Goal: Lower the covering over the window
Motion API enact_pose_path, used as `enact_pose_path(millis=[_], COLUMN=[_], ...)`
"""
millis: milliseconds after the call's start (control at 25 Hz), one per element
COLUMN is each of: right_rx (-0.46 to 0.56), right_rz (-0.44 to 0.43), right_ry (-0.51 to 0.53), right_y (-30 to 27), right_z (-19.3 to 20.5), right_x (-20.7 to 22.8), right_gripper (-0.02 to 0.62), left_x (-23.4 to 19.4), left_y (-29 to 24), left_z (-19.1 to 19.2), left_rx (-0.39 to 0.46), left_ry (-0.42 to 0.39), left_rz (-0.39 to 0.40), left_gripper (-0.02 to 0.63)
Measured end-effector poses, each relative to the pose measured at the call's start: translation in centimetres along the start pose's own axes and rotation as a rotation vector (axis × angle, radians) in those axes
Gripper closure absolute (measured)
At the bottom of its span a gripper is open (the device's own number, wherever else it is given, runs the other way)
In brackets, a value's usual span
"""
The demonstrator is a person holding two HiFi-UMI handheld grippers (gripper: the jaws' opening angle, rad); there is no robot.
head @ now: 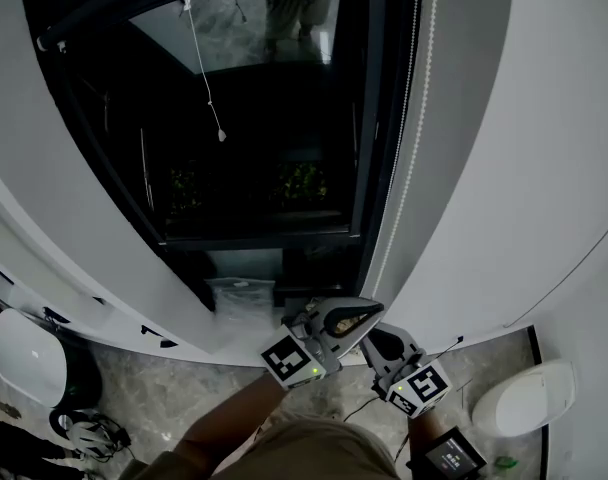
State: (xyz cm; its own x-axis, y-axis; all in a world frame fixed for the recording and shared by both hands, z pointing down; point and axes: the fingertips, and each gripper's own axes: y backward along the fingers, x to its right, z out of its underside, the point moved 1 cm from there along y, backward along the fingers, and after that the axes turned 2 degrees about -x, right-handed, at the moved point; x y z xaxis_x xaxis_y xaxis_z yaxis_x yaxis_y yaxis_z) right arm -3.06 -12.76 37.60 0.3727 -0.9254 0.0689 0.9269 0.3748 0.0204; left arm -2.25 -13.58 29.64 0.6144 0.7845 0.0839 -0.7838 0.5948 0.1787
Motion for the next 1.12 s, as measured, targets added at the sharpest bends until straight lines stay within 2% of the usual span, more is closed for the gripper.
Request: enact_pose_path(millis=[80,120,200,280,320,360,400,480,560,600,760,840,880,1000,1120], right_rx=[0.011,0.004,-0.014,-0.026,-0.029,-0.029,-0.026,-0.018,-0.016,-0.019,-0.032,0.025,0.063,0.136,0.127], right_rz=[0.005,0.008,0.006,-0.006,-0.013,-0.020,-0.027,-0.038,-0.044,-0.048,-0.130,-0.172,-0.174,-0.112,-0.033], right_ry=[-0.003,-0.009,-0.009,0.002,0.005,0.002,-0.005,-0.021,-0.025,-0.020,0.005,-0.033,-0.055,-0.074,-0.022], right_y=[0.8,1.2,1.8,1.7,1.6,1.5,1.4,1.2,1.1,1.0,1.7,2.6,3.1,3.1,1.9], right_z=[-0.2,-0.1,0.2,0.2,0.2,0.2,0.2,0.3,0.2,0.2,0.0,-1.5,-2.7,-5.5,-6.0], right_x=[0.5,1.0,1.5,1.4,1.2,1.0,0.7,0.3,0.0,-0.2,-0.8,-0.5,-0.2,0.4,0.7], right_gripper=[0.580,0.581,0.581,0.581,0.581,0.581,0.581,0.581,0.581,0.581,0.574,0.404,0.396,0.397,0.408], left_x=[0.6,0.9,0.9,-0.2,-0.8,-1.3,-1.7,-1.9,-1.7,-1.5,-0.3,0.3,0.5,1.3,2.7], left_y=[-0.1,0.2,1.1,1.7,1.7,1.5,1.2,0.7,0.5,0.5,1.0,1.2,1.4,1.8,2.1], left_z=[2.5,3.6,4.6,4.3,3.7,3.0,2.3,1.1,0.6,0.6,0.7,1.3,2.1,5.7,7.9], left_rx=[-0.064,-0.062,-0.016,0.035,0.058,0.077,0.089,0.098,0.084,0.076,0.058,0.019,-0.007,-0.077,-0.090], left_ry=[-0.016,0.005,0.049,0.045,0.053,0.063,0.070,0.085,0.093,0.085,0.021,0.008,0.002,-0.001,0.047], left_rz=[0.014,0.016,-0.001,-0.037,-0.051,-0.057,-0.055,-0.033,-0.008,-0.002,-0.008,-0.006,-0.005,0.011,0.040], left_gripper=[0.592,0.592,0.592,0.588,0.545,0.456,0.428,0.430,0.570,0.584,0.588,0.589,0.589,0.589,0.589])
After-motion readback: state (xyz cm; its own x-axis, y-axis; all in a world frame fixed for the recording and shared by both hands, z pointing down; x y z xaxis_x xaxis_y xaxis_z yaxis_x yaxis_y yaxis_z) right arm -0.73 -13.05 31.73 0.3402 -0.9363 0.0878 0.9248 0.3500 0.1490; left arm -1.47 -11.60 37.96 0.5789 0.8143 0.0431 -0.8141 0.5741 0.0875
